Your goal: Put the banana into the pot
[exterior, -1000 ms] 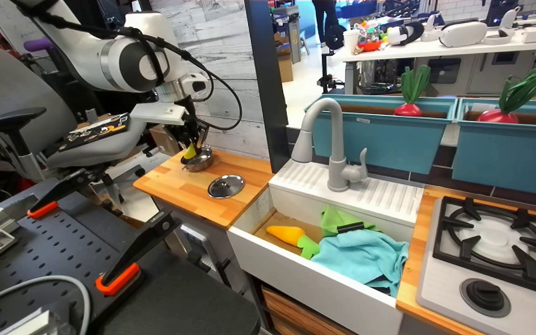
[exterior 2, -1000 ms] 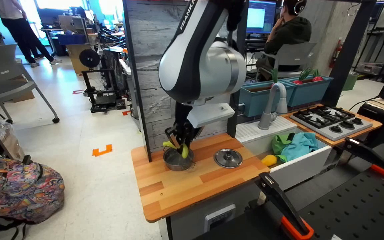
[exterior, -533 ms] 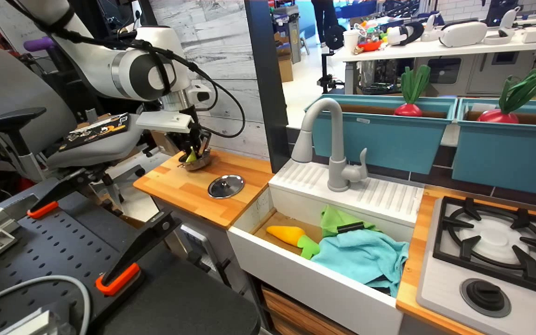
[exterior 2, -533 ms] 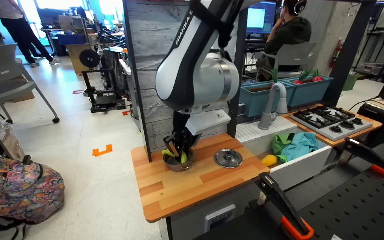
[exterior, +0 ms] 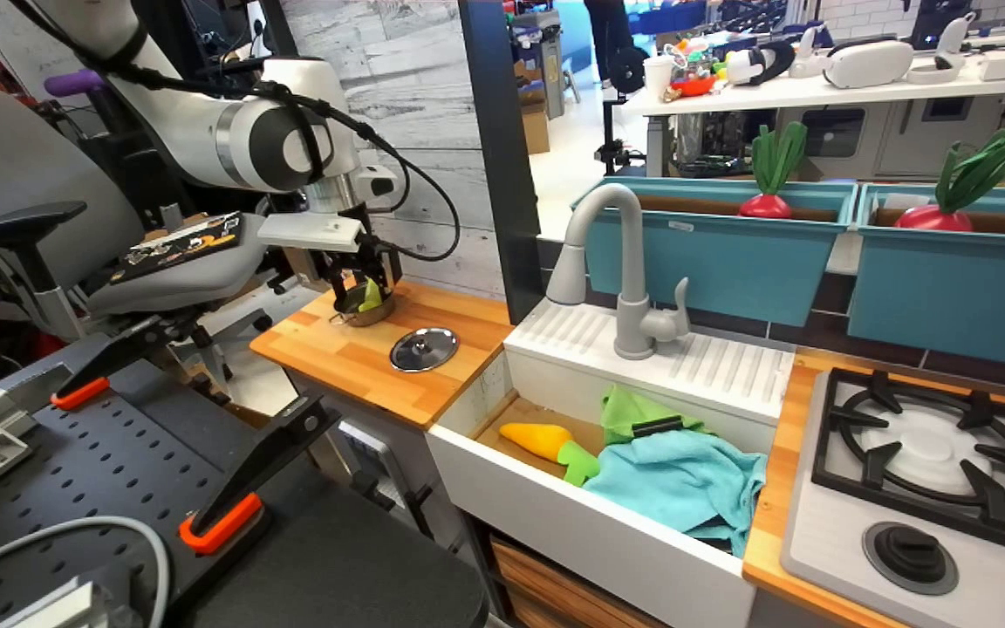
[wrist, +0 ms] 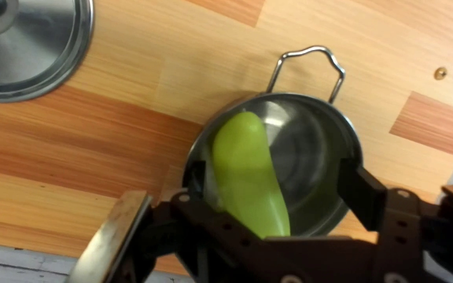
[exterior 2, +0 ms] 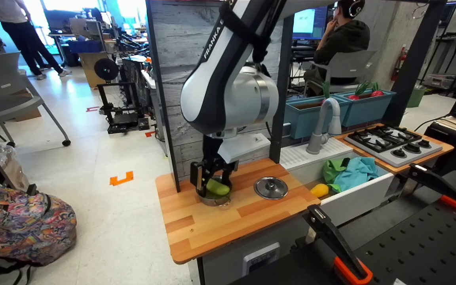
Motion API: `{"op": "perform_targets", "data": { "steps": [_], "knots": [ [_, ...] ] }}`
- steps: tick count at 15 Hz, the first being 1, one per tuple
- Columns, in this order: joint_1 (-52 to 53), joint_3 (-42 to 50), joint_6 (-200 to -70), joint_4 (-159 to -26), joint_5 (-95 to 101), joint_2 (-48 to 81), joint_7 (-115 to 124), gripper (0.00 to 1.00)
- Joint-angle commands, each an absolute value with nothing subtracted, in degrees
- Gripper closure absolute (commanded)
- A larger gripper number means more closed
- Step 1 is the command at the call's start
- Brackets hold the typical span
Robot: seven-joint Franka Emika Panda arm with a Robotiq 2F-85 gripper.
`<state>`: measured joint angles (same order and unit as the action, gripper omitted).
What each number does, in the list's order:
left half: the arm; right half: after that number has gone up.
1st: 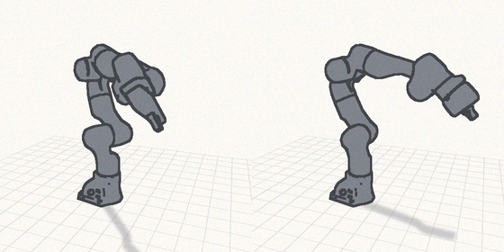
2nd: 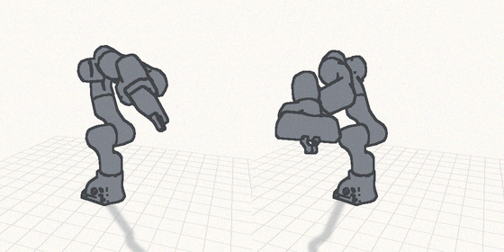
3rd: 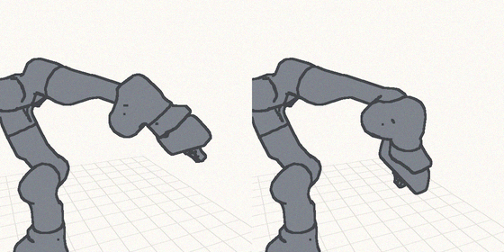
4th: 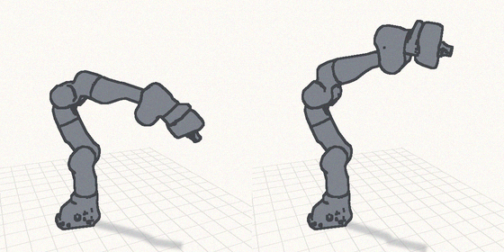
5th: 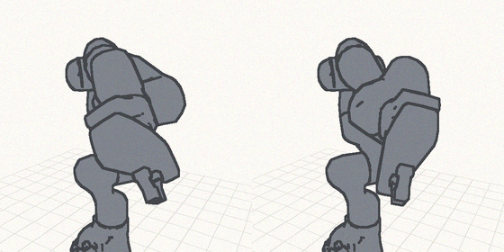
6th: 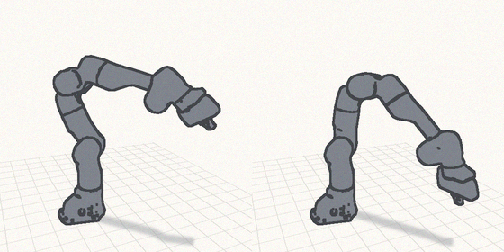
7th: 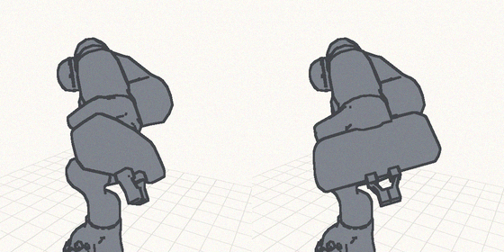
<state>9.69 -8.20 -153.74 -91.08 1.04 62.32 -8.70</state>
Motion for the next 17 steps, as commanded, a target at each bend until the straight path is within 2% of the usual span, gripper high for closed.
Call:
{"op": "perform_targets", "data": {
  "steps": [1, 12, 14, 17],
  "knots": [
    [10.2, -8.7, -153.4, -90.5, 2.2, 62.3, -8.4, 0.00],
    [16.7, -8.2, -165.0, -104.6, 3.7, 51.6, -4.3, 0.00],
    [15.9, -8.9, -163.0, -100.8, 3.4, 54.4, -5.1, 0.00],
    [16.3, -9.3, -163.0, -103.0, 3.6, 52.8, -5.1, 0.00]
  ]
}}
